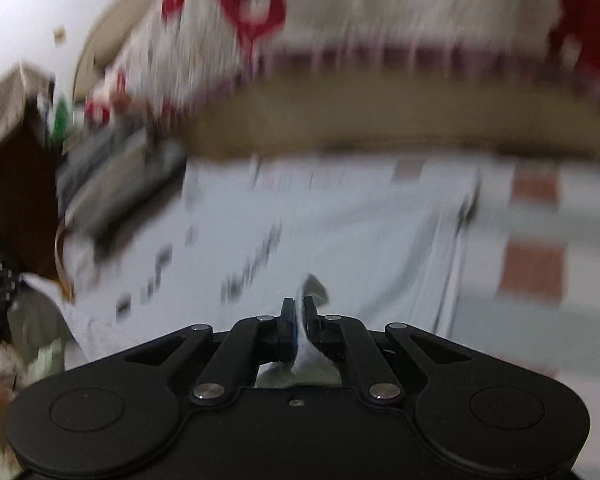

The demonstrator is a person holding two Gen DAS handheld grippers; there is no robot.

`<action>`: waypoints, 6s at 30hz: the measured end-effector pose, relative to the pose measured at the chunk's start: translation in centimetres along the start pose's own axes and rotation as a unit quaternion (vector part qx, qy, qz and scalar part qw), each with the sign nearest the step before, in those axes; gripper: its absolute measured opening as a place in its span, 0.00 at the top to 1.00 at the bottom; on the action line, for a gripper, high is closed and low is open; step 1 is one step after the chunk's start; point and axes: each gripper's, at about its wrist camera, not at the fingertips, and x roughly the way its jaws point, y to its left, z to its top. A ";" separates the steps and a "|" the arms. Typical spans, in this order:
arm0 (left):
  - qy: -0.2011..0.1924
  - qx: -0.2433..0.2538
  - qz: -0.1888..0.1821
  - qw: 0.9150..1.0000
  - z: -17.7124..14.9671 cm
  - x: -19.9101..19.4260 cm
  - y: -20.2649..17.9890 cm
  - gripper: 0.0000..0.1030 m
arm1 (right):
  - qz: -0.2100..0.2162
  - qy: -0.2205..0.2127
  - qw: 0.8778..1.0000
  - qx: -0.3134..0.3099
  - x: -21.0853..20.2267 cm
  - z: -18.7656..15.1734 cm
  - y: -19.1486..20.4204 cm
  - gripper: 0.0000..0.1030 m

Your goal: Fold clothes

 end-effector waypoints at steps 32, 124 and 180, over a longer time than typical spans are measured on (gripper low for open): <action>-0.094 -0.049 0.083 0.991 9.8 12.7 9.3 0.95 | -0.011 -0.190 0.982 -0.007 3.2 6.1 -1.8 0.96; 0.006 -0.212 -0.040 0.977 -5.0 16.0 4.5 0.49 | 0.083 0.138 0.976 -0.144 35.5 12.8 21.6 0.54; 0.068 -0.353 -0.077 0.930 -2.5 26.3 14.1 0.84 | 0.109 -0.010 0.991 -0.078 44.0 19.3 14.4 0.92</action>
